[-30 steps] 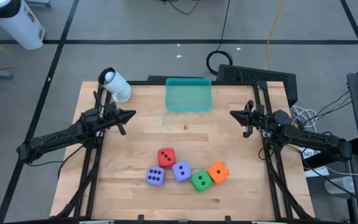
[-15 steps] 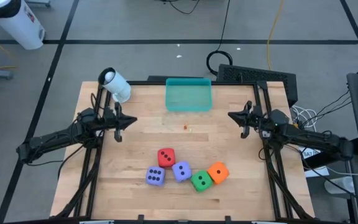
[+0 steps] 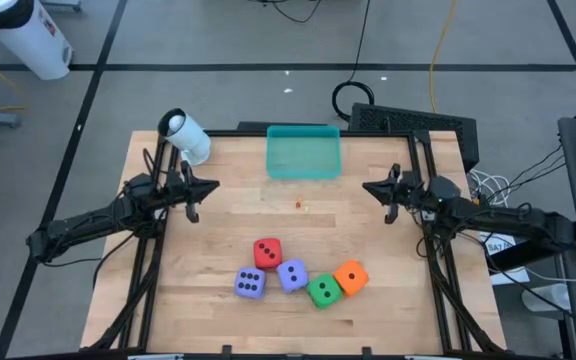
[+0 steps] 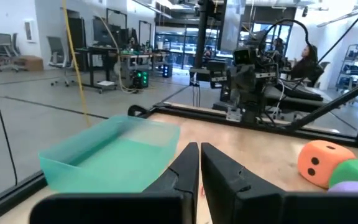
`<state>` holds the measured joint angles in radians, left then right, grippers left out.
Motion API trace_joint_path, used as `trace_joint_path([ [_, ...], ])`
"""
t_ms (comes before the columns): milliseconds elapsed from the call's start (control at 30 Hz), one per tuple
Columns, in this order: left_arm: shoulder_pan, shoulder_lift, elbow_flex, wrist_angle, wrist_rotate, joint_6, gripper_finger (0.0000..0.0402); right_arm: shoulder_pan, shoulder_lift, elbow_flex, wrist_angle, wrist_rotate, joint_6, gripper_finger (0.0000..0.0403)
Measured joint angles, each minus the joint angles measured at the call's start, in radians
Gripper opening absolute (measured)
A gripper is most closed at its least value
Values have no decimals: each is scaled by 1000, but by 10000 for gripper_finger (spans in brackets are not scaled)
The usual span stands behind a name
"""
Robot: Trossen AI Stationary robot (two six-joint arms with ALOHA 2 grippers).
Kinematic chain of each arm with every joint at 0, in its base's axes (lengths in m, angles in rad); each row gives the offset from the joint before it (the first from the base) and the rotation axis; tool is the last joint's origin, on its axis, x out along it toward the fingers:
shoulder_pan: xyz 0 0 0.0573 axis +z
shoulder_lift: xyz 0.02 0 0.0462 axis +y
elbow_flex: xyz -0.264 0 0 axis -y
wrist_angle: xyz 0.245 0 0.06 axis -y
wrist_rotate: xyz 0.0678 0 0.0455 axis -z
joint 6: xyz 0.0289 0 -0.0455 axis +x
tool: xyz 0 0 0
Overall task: Pick & Place Dice
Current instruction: Put the large orange die into the blue bin
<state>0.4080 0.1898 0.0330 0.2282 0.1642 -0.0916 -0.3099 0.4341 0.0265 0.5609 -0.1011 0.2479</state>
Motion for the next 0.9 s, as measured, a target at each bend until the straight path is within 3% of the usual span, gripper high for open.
trace_joint_path([
  [100,0,0,1,6,-1,-8,26,44,22,58,-28,9,-9,2],
  [233,0,0,1,-3,-1,-52,26,123,62,193,-192,87,-51,8],
  [433,0,0,1,-44,-7,-48,26,225,162,475,-619,177,-84,44],
  [600,0,0,1,-46,-9,-48,26,326,271,648,-775,229,-145,120],
  [900,0,0,1,-13,-16,-41,26,503,440,729,-772,249,-257,322],
])
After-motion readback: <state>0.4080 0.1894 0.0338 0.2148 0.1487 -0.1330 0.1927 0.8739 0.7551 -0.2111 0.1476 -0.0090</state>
